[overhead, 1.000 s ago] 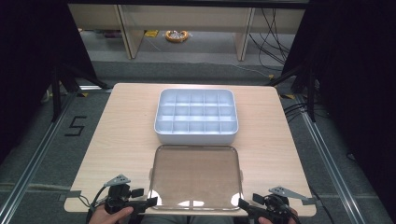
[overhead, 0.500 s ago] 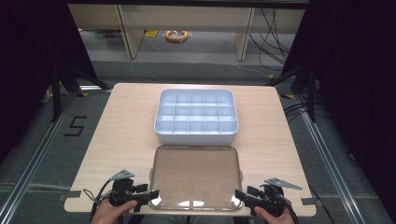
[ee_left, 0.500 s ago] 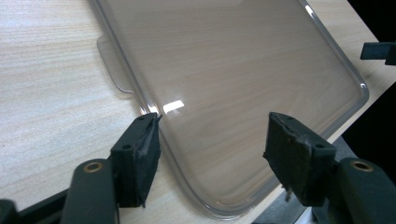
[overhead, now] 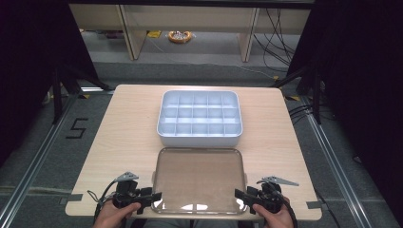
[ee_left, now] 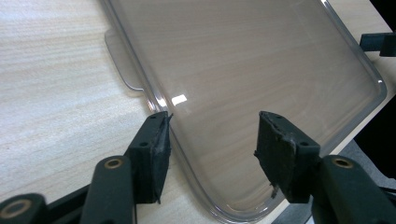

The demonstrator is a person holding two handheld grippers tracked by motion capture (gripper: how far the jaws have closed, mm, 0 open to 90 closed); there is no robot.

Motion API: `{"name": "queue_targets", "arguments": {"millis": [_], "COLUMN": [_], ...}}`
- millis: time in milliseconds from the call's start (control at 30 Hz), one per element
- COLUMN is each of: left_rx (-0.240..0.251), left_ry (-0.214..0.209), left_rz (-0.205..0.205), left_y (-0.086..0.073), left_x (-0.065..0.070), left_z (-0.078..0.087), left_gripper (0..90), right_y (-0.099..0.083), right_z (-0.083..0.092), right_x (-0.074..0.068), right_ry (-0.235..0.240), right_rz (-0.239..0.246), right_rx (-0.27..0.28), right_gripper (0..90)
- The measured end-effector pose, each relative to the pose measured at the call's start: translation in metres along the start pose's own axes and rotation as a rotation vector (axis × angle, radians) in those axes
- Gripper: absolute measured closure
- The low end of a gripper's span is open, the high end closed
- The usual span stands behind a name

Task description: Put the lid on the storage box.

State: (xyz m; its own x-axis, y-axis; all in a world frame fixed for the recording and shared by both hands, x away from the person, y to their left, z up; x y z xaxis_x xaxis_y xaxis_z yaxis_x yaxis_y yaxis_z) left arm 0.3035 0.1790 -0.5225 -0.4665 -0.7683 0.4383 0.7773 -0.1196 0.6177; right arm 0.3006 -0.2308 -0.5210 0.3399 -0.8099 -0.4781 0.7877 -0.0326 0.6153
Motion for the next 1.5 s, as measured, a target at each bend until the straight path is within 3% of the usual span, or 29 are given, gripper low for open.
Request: {"name": "queue_targets", "arguments": {"millis": [33, 67, 100, 333, 367, 400, 433, 467, 500, 567, 600, 667, 700, 800, 833, 867, 900, 967, 1000, 1067, 1100, 1133, 1267, 1300, 1333, 1367, 1400, 1433, 1500], "left_rx": [-0.011, -0.026, -0.014, -0.005, -0.003, -0.003, -0.006, -0.006, -0.004, -0.001, -0.002, -0.003, -0.005, 0.002, -0.003, -0.002, -0.002, -0.004, -0.003, -0.005, -0.007, -0.008, -0.013, -0.013, -0.002, 0.0, 0.004, 0.004, 0.015], "left_ry": [0.005, 0.004, 0.003, 0.001, 0.006, 0.006, 0.006, 0.005, 0.007, 0.009, 0.01, 0.008, 0.011, 0.009, 0.008, 0.004, 0.006, 0.008, 0.009, -0.001, -0.004, -0.007, -0.023, -0.023, 0.0, 0.007, 0.014, 0.014, 0.016], "left_rz": [0.005, -0.004, 0.015, 0.026, 0.031, 0.031, 0.016, 0.016, 0.015, 0.009, 0.005, 0.006, 0.007, 0.011, 0.01, 0.009, 0.005, -0.003, -0.014, -0.01, -0.01, -0.013, -0.007, -0.007, -0.005, -0.011, -0.015, -0.015, 0.011], "left_y": [-0.001, -0.001, -0.001, 0.0, -0.001, -0.001, -0.001, -0.001, -0.001, -0.001, -0.001, -0.002, -0.002, -0.003, -0.003, -0.003, -0.003, -0.003, -0.003, -0.003, -0.003, -0.004, -0.004, -0.004, -0.003, -0.003, -0.002, -0.002, -0.001], "left_x": [-0.001, -0.002, -0.002, -0.002, -0.002, -0.002, -0.002, -0.002, -0.002, -0.002, -0.003, -0.003, -0.003, -0.003, -0.003, -0.003, -0.002, -0.002, -0.002, -0.002, -0.003, -0.003, -0.001, -0.001, 0.001, 0.001, 0.002, 0.002, 0.0], "left_z": [-0.001, -0.001, -0.003, -0.004, -0.004, -0.004, -0.003, -0.003, -0.003, -0.003, -0.003, -0.002, -0.002, -0.002, -0.001, -0.002, -0.002, -0.002, -0.002, -0.002, -0.001, -0.001, -0.001, -0.001, -0.003, -0.003, -0.004, -0.004, -0.004], "left_gripper": [44.4, 44.2, 43.8, 43.7, 43.9, 44.0, 44.4, 44.6, 44.6, 44.6, 44.6, 44.2, 44.0, 44.0, 44.1, 44.4, 44.6, 44.2, 43.8, 42.6, 42.1, 41.2, 34.3, 32.5, 29.7, 27.3, 25.7, 25.0, 25.0], "right_y": [0.0, 0.0, 0.0, 0.0, -0.002, -0.002, -0.002, -0.002, -0.003, -0.004, -0.005, -0.006, -0.007, -0.01, -0.01, -0.011, -0.013, -0.013, -0.012, -0.012, -0.012, -0.013, -0.013, -0.012, -0.01, -0.011, -0.01, -0.01, -0.007], "right_z": [0.0, -0.001, -0.002, -0.005, -0.003, -0.003, 0.0, -0.001, -0.002, 0.0, 0.002, 0.002, 0.003, 0.004, 0.006, 0.003, 0.004, 0.003, 0.005, 0.008, 0.01, 0.011, 0.022, 0.024, 0.026, 0.029, 0.03, 0.03, 0.036], "right_x": [0.0, -0.002, 0.001, 0.001, -0.001, -0.001, 0.0, 0.002, 0.008, 0.008, 0.004, 0.008, 0.008, 0.012, 0.011, 0.012, 0.011, 0.009, 0.007, 0.008, 0.005, 0.006, -0.006, -0.01, -0.011, -0.018, -0.02, -0.02, -0.026], "right_ry": [0.008, 0.004, 0.004, -0.004, 0.021, 0.021, 0.055, 0.063, 0.063, 0.068, 0.085, 0.083, 0.112, 0.147, 0.154, 0.16, 0.183, 0.155, 0.124, 0.14, 0.142, 0.143, 0.144, 0.145, 0.152, 0.149, 0.131, 0.131, 0.139], "right_rz": [-0.003, -0.048, -0.009, -0.034, -0.135, -0.135, -0.221, -0.229, -0.18, -0.206, -0.26, -0.247, -0.291, -0.315, -0.35, -0.345, -0.351, -0.322, -0.224, -0.15, -0.162, -0.11, -0.01, -0.013, 0.06, 0.028, 0.09, 0.09, 0.157], "right_rx": [-0.002, -0.01, 0.001, 0.012, 0.027, 0.027, 0.018, 0.033, 0.05, 0.039, 0.026, 0.037, 0.03, 0.046, 0.011, 0.035, 0.012, 0.011, 0.018, 0.031, 0.028, 0.04, 0.078, 0.074, 0.095, 0.08, 0.099, 0.099, 0.119], "right_gripper": [36.3, 36.2, 35.8, 33.2, 33.0, 33.0, 35.0, 36.5, 37.7, 39.5, 40.6, 43.0, 44.3, 49.1, 51.4, 55.3, 57.5, 58.7, 62.5, 62.5, 62.5, 62.4, 61.7, 61.5, 61.5, 61.5, 61.4, 61.4, 61.5]}}
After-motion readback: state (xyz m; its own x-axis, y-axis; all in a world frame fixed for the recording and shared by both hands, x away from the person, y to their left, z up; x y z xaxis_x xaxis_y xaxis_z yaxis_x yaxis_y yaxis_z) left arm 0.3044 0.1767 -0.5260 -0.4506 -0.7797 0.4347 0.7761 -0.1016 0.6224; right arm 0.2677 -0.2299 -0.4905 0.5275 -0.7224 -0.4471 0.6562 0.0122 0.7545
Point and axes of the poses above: each handheld gripper's, and its own axes: z roughly backward along the jaws, y roughly out of its top, x roughly to its right, the point moved 2 cm from there along -z, roughly forward along the jaws, and after that the axes turned 1 degree about y, right-handed, at the moved point
